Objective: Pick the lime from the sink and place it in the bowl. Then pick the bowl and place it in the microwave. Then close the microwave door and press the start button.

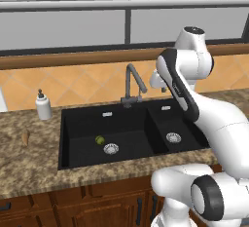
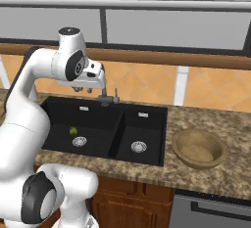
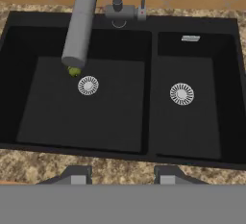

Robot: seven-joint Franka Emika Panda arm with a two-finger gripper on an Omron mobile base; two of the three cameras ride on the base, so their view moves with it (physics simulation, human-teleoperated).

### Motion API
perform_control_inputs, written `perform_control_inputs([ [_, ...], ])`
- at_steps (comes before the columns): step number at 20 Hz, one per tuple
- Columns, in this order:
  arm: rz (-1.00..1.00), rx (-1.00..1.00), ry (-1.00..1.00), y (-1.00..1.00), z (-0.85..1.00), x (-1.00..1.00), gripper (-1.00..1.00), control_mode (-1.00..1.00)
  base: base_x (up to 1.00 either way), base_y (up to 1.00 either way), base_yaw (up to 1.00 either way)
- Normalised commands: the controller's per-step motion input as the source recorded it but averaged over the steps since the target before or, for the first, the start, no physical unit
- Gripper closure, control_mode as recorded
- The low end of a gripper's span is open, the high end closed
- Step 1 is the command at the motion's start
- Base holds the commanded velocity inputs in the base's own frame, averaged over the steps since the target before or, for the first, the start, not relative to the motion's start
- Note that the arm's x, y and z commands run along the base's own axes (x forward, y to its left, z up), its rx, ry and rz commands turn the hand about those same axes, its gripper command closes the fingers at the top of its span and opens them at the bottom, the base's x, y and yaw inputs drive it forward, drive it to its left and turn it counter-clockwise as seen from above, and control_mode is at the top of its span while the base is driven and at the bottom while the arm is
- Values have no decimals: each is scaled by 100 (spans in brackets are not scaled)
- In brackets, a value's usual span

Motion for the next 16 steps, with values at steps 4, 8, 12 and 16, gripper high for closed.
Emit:
perform_control_inputs([
  [4,1,-1,-12,6,0,-52,-100,-100,0,0,0],
  [8,7,-2,-6,65,-15,-86,-100,-100,0,0,0],
  [12,8,-7,0,99,-35,-21,-100,-100,0,0,0],
  [16,11,-5,3,95,-39,11,-100,-100,0,0,0],
])
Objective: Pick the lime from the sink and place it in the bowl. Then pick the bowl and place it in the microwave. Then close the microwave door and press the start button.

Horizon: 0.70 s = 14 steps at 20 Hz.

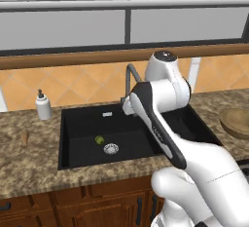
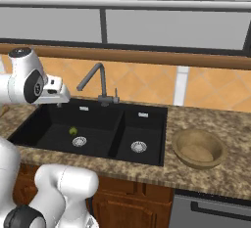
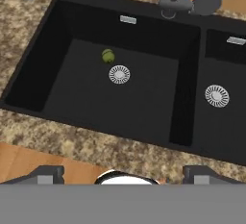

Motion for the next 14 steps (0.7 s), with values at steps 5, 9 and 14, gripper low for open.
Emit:
perform_control_inputs([
  [5,7,-11,4,81,-54,56,-100,-100,0,0,0],
  [9,4,-4,21,71,-92,83,-100,-100,0,0,0],
  [14,0,-6,21,52,-68,100,-100,-100,0,0,0],
])
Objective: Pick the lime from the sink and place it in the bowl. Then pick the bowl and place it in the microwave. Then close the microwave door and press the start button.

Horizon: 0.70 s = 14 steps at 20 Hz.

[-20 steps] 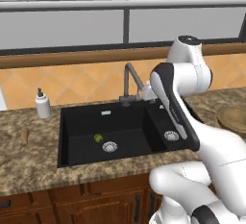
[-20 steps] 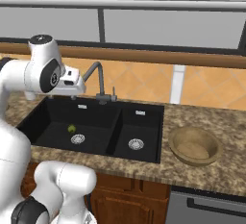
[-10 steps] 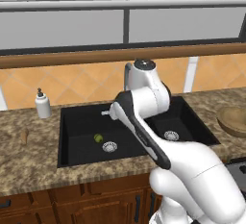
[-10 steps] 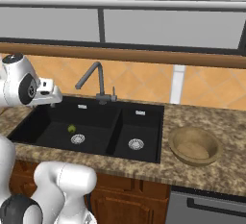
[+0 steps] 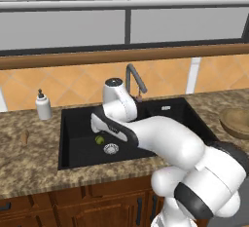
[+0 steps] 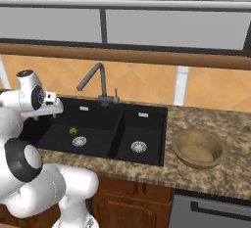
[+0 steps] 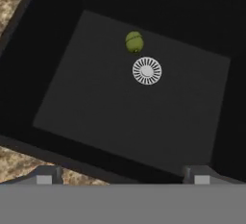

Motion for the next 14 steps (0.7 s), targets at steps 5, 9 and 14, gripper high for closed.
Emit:
perform_control_inputs([
  [5,0,-8,3,19,-46,90,-100,-100,0,0,0],
  [9,0,-3,0,3,-37,67,-100,-100,0,0,0],
  [14,0,0,0,4,-30,46,-100,-100,0,0,0],
])
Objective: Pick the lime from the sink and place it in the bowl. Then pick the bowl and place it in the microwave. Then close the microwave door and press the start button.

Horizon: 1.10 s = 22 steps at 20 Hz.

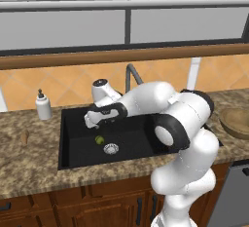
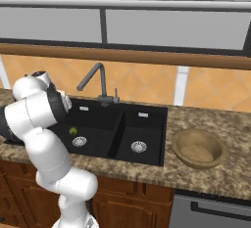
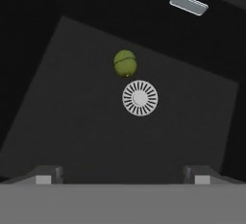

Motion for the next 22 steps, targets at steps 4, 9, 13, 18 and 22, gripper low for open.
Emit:
perform_control_inputs([
  [4,-6,0,-6,26,-28,19,-100,-100,0,0,0],
  [9,-10,2,-17,7,-31,0,-100,-100,0,0,0],
  [13,-7,17,-10,0,-23,0,-100,-100,0,0,0],
  [18,-1,16,0,0,-21,3,-100,-100,0,0,0],
  [22,0,3,0,0,-30,6,-100,-100,0,0,0],
])
